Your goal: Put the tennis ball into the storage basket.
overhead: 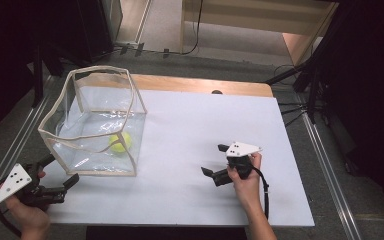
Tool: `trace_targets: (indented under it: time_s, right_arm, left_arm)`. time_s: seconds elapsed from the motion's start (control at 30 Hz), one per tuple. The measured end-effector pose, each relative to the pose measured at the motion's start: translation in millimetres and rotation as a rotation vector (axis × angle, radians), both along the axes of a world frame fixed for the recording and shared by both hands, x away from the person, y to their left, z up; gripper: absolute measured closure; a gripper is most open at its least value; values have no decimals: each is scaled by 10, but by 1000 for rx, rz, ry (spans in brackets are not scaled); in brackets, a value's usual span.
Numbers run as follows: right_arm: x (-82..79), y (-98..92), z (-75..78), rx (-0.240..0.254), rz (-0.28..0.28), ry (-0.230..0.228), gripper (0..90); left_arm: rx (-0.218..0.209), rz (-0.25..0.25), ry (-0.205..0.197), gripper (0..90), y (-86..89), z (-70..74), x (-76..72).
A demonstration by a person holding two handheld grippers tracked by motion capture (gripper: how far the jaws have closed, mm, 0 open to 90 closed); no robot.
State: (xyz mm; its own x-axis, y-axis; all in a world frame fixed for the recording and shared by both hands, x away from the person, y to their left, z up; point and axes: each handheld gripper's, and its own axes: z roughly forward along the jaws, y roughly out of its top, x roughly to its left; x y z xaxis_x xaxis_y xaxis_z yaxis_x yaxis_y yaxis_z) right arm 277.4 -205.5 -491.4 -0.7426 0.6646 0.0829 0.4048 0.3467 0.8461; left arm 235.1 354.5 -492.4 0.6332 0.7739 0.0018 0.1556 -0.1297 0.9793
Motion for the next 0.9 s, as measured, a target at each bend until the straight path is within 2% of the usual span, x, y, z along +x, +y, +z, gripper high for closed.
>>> trace_targets:
  time_s: [0.7, 0.8, 0.9]
  right_arm:
    - [-309, -747, -31, 27, -144, -1, 0]
    - [-339, -838, -32, 38, -161, -4, 0]
    - [-381, -957, -46, 26, -181, -18, 0]
  left_arm:
    - [-3, 7, 3, 0, 11, -6, 8]
    - [-3, 7, 3, 0, 11, -7, 7]
    - [-5, 9, 3, 0, 13, -8, 7]
